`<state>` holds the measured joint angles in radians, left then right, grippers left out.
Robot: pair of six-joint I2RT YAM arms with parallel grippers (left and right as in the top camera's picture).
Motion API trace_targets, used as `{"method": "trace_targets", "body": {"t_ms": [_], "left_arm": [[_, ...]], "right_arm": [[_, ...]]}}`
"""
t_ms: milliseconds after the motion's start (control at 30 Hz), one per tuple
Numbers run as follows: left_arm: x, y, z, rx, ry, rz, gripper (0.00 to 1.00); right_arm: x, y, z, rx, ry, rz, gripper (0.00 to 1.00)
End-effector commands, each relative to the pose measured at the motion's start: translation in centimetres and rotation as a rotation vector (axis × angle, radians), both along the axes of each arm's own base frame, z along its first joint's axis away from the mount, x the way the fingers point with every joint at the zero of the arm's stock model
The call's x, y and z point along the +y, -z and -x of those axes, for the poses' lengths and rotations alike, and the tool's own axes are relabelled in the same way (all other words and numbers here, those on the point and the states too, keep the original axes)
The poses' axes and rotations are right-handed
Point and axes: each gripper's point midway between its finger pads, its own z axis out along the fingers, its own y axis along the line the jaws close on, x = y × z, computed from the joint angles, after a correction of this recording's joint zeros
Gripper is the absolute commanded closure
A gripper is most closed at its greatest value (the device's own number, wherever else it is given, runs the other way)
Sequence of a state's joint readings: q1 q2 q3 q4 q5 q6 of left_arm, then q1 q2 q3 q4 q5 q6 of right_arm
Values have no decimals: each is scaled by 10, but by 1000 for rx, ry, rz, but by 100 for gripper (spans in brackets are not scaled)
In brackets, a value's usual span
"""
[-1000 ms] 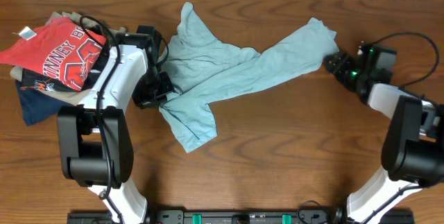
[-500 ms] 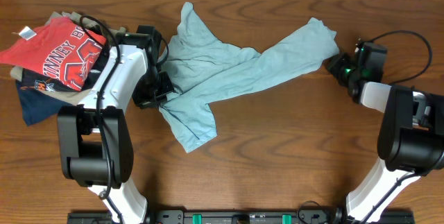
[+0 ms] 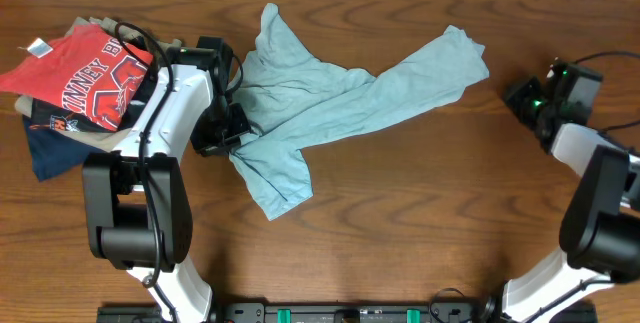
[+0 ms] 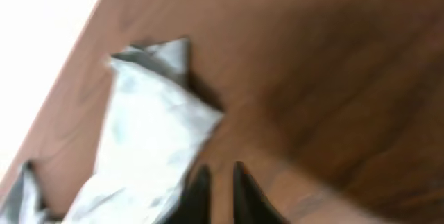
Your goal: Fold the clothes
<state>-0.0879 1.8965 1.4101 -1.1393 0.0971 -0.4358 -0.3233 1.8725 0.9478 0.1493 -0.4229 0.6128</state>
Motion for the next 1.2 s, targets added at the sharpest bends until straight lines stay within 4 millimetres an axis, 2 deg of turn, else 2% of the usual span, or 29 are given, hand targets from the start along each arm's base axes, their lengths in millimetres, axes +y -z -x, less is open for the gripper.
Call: {"method": "trace_targets", "body": {"t_ms": [0, 267, 467, 833, 1033, 1167], "left_arm": [[4, 0, -1, -4, 15, -17, 94], [4, 0, 0, -3, 16, -17, 94], [4, 0, 0, -3, 16, -17, 94], [4, 0, -1, -4, 16, -17, 94], [4, 0, -1, -4, 16, -17, 94], [4, 0, -1, -8, 16, -17, 94]], "right_arm": [[22, -2, 6, 6, -90, -45, 75], [30, 9, 13, 66, -90, -20, 53], [32, 17, 12, 93, -67, 30, 51], [43, 56, -8, 87, -4, -24, 48], [44, 58, -17, 45, -2, -39, 49], [43, 54, -20, 25, -2, -35, 60]]}}
